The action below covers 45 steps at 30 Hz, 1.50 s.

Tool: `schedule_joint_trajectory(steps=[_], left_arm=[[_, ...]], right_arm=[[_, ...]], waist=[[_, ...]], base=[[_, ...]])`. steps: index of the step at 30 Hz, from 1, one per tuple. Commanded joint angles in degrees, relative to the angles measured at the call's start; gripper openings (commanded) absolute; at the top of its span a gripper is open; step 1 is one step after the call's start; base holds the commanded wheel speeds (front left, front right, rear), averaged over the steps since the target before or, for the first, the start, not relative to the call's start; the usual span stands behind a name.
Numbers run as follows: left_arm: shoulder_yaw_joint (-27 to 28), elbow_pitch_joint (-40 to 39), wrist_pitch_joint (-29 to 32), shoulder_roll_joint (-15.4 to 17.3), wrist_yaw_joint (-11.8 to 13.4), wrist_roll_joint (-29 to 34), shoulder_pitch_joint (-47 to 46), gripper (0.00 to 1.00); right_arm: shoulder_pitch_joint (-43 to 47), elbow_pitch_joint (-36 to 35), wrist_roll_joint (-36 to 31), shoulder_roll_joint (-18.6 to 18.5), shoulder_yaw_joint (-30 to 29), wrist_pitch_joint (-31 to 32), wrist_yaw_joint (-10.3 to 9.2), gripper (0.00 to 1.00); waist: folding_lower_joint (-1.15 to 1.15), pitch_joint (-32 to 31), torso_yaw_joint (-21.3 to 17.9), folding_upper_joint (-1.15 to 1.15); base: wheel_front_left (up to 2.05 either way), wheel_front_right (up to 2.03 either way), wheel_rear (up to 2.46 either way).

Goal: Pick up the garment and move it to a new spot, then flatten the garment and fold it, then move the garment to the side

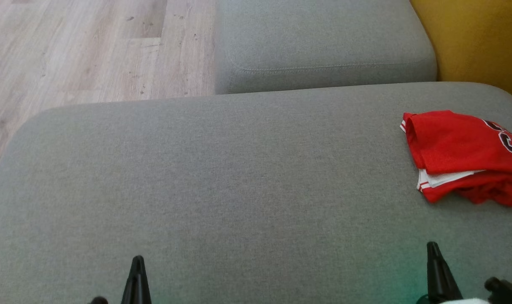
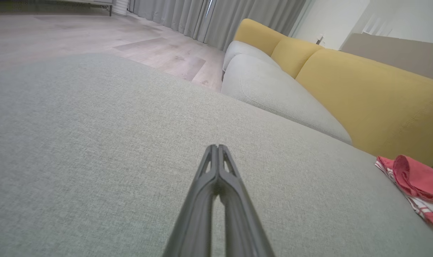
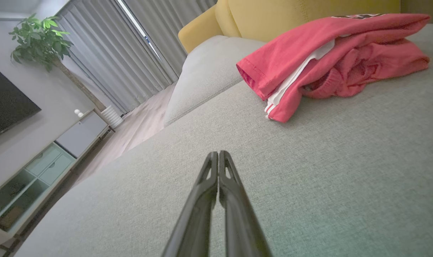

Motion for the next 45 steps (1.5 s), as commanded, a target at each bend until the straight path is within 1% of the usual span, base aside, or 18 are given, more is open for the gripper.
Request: schedule_joint_trajectory(steps=[1,17,45], left_arm=[[1.11,-1.48,0.17,0.63,-0.31,-1.67,-3.01,0.00],[3.32,-0.39,2.63,0.94,-2.15,-13.66,-5.95,0.00],[7.23,1.57,6.90,1.14,-5.07,-32.35,-10.66,0.00]], right_arm=[[-3.42,-1.63,1.70,-1.01,-0.18,0.34,0.00,0.00],[-6.44,-0.95,12.94,-1.35,-0.89,2.84,-0.01,0.00],[-11.26,0.17,30.47,-1.62,-2.36,7.09,-0.02,0.00]], waist=[[0.00,0.05,-0.02,0.00],[0.00,0.78,-0.36,0.00],[0.00,1.92,-0.89,0.00]], base=[[0.00,0.00,0.00],[0.00,0.00,0.00],[0.00,0.00,0.00]])
